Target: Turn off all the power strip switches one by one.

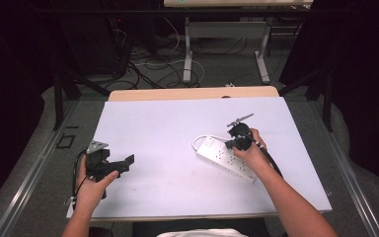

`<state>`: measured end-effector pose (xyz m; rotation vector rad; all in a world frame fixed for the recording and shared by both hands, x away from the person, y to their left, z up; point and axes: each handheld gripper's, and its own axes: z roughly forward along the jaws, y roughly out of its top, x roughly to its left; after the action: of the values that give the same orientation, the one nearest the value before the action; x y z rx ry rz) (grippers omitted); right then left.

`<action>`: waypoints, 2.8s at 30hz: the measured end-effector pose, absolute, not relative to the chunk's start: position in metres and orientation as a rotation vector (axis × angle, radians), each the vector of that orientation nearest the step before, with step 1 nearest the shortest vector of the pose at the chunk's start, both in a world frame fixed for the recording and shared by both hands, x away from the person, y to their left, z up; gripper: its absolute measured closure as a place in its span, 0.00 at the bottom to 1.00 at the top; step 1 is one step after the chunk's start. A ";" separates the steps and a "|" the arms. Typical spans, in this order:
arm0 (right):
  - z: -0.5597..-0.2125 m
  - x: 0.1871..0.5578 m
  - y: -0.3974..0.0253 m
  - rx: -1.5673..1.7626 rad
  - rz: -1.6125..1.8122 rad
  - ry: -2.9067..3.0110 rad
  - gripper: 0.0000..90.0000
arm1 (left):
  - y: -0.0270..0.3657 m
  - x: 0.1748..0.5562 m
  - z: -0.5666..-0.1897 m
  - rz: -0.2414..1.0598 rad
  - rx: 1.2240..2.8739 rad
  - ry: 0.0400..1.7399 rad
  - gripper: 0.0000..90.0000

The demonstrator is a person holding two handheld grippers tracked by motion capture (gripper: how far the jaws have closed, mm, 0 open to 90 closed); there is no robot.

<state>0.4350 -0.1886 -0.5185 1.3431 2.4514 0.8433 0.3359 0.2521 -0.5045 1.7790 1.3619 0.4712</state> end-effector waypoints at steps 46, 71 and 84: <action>-0.516 0.416 -0.212 1.375 0.872 2.421 1.00 | 0.252 0.336 -0.504 0.466 1.793 1.365 0.01; -0.518 0.409 -0.224 1.367 0.868 2.413 1.00 | 0.252 0.336 -0.504 0.467 1.794 1.365 0.01; -0.519 0.408 -0.224 1.376 0.879 2.405 1.00 | 0.252 0.336 -0.504 0.468 1.795 1.364 0.01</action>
<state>0.4080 -0.2244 -0.5191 1.3759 2.4050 0.8787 0.3360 0.2517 -0.5044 1.7952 1.3642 0.4682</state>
